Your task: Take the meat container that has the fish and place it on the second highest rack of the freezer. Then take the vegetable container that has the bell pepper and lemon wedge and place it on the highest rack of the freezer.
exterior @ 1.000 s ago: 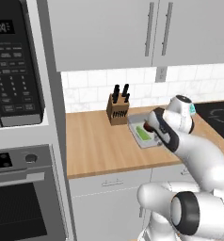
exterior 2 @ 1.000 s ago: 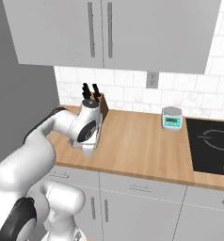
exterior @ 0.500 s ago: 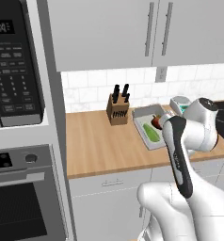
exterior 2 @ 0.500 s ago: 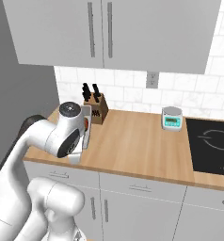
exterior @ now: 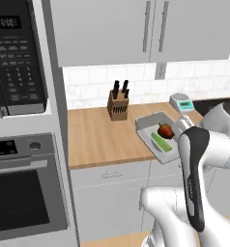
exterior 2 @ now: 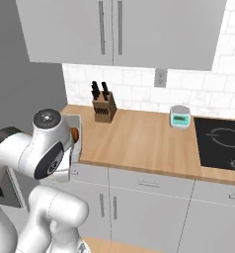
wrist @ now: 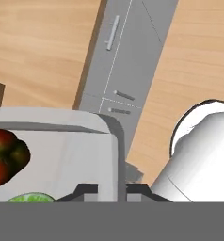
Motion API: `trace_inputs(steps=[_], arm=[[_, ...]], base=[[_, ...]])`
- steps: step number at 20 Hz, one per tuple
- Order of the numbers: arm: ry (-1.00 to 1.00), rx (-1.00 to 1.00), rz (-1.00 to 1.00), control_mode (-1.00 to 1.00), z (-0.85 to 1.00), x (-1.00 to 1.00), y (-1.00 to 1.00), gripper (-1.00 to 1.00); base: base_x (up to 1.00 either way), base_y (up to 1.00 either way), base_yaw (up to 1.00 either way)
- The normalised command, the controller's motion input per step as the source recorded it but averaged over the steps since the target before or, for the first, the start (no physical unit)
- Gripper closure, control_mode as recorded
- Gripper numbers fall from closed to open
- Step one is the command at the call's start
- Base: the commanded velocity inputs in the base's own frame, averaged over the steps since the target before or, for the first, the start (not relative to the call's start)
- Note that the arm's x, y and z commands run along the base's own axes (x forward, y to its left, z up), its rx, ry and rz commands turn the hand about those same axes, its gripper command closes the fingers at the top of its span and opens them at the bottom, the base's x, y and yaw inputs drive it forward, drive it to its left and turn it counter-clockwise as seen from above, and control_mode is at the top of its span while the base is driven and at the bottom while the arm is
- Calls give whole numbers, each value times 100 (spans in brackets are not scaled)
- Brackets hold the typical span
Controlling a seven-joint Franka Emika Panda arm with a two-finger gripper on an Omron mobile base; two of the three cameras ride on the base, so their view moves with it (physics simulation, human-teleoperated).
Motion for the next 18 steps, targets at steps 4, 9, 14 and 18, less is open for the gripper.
trace_inputs(steps=[4, 9, 14, 18], arm=[[0, 0, 0, 100, 0, 0, 0, 100], [0, 0, 0, 100, 0, 0, 0, 100], [0, 0, 0, 100, 0, 0, 0, 100], [0, 0, 0, 100, 0, 0, 0, 100]], base=[[-100, 0, 0], [-81, 31, 0], [-3, 97, 0], [0, 100, 0]])
